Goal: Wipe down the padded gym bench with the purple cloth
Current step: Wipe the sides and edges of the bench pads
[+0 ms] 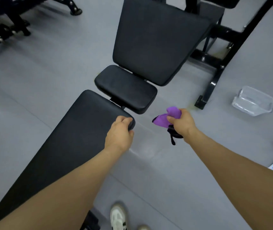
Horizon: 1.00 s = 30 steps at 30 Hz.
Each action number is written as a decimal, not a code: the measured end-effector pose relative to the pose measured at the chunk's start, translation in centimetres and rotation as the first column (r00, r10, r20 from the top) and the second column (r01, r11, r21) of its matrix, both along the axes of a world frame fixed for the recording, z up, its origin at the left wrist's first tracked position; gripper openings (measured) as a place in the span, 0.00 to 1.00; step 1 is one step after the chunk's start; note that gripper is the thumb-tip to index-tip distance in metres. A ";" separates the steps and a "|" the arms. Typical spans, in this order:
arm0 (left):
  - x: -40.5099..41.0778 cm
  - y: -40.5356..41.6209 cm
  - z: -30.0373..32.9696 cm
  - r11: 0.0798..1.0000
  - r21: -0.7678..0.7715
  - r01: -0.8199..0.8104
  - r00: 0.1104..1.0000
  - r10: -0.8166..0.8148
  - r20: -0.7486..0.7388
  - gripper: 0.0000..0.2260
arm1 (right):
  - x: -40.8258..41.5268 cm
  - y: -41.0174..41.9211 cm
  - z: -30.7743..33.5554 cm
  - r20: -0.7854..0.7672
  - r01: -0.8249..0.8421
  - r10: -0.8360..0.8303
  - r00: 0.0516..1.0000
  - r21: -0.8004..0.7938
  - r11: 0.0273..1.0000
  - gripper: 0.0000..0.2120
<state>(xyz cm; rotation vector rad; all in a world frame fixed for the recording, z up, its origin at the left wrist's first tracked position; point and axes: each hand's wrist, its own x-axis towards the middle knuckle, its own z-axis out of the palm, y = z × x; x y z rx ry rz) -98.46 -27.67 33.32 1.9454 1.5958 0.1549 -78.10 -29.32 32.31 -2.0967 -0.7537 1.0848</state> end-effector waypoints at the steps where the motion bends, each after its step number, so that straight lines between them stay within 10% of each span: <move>1: 0.8 1.3 0.2 1.000 0.012 0.018 1.000 -0.018 -0.001 0.16 | 0.8 0.8 0.5 0.011 0.028 -0.029 1.000 0.023 0.999 0.20; 17: 16.6 20.1 3.3 0.950 0.116 0.291 0.956 -0.292 -0.015 0.20 | 13.1 13.8 0.2 -0.291 0.548 -0.506 0.812 0.082 0.833 0.21; 30: 30.8 28.5 4.9 0.902 0.364 0.234 0.971 -0.236 -0.041 0.23 | 24.7 27.7 3.8 -0.341 0.513 -0.423 0.840 0.243 0.823 0.14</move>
